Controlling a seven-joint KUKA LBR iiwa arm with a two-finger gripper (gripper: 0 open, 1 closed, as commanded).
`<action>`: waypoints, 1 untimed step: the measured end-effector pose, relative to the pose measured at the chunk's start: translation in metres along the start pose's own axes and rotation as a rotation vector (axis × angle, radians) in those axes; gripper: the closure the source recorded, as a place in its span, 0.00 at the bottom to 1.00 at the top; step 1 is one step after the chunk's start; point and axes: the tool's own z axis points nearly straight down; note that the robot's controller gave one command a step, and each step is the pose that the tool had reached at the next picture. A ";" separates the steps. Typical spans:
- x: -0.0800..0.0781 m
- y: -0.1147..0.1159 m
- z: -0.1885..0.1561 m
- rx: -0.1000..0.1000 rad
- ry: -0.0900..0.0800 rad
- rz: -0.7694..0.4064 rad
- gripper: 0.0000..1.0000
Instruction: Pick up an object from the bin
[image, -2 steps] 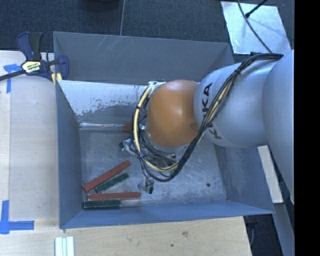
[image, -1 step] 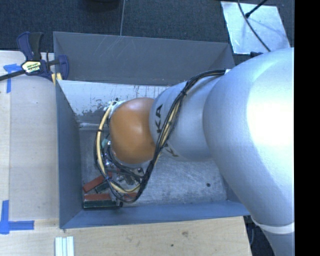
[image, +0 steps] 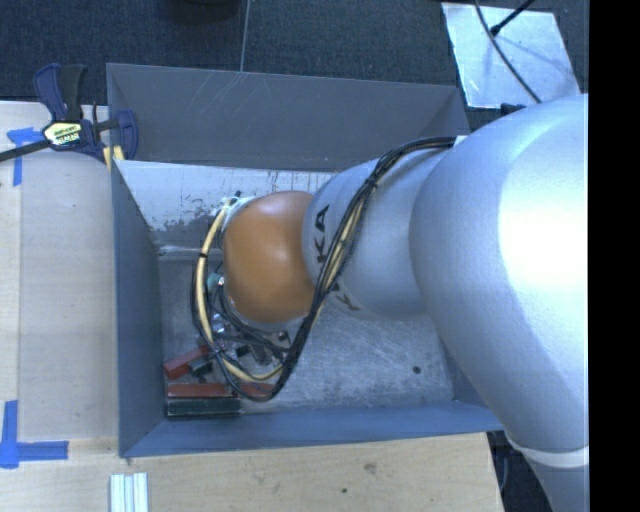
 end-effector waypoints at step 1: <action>0.015 -0.005 -0.110 0.001 -0.004 0.038 1.00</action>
Offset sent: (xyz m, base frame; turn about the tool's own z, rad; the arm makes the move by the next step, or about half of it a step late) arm -0.0148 -0.0101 0.1051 0.0396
